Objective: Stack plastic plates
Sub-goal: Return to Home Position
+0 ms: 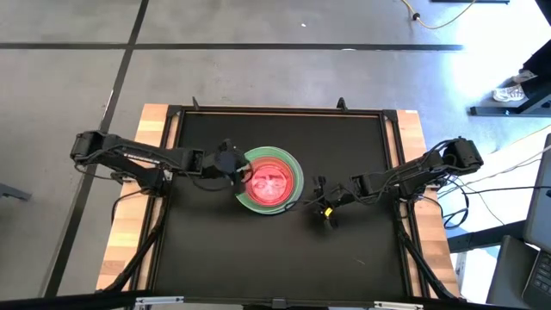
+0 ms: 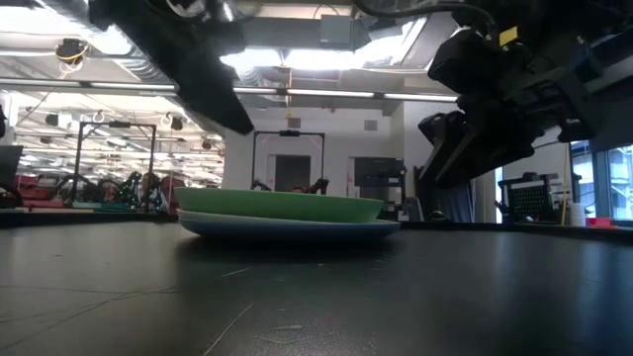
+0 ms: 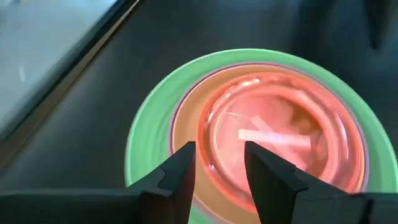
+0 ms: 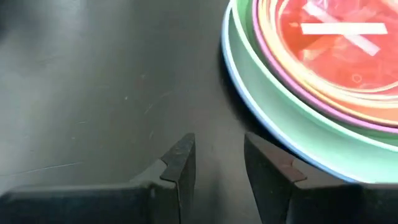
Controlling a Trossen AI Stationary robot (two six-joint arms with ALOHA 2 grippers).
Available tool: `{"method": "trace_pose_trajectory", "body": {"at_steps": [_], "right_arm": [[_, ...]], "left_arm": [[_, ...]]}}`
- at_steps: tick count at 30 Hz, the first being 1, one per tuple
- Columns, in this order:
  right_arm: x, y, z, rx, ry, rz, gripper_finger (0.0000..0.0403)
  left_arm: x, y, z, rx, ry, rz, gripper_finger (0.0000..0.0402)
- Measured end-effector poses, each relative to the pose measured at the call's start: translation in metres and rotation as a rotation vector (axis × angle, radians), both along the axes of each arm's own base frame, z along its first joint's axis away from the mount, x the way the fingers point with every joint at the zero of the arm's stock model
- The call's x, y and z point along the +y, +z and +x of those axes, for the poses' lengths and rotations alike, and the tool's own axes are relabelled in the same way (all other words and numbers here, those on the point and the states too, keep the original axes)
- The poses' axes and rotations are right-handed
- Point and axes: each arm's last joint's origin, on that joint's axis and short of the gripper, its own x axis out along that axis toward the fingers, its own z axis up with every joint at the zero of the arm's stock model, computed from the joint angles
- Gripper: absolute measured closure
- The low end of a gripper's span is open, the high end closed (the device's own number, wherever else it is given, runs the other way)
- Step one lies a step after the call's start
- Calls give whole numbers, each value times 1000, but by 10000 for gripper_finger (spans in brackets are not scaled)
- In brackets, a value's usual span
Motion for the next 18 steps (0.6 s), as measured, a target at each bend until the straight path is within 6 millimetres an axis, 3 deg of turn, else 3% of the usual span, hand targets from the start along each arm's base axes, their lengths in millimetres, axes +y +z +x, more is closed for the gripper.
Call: {"method": "trace_pose_trajectory", "body": {"at_steps": [4,8,13,18], "right_arm": [[-5,18,-4,-70,41,-1,276],[-23,42,-14,-137,24,33,276],[-49,64,-27,-232,-6,45,276],[-75,67,-41,-303,-39,89,297]], "left_arm": [[1,17,-16,-19,-213,79,279],[10,29,-42,-121,-243,79,296],[16,16,-76,-253,-205,99,319],[16,-6,-100,-409,-180,133,344]]}}
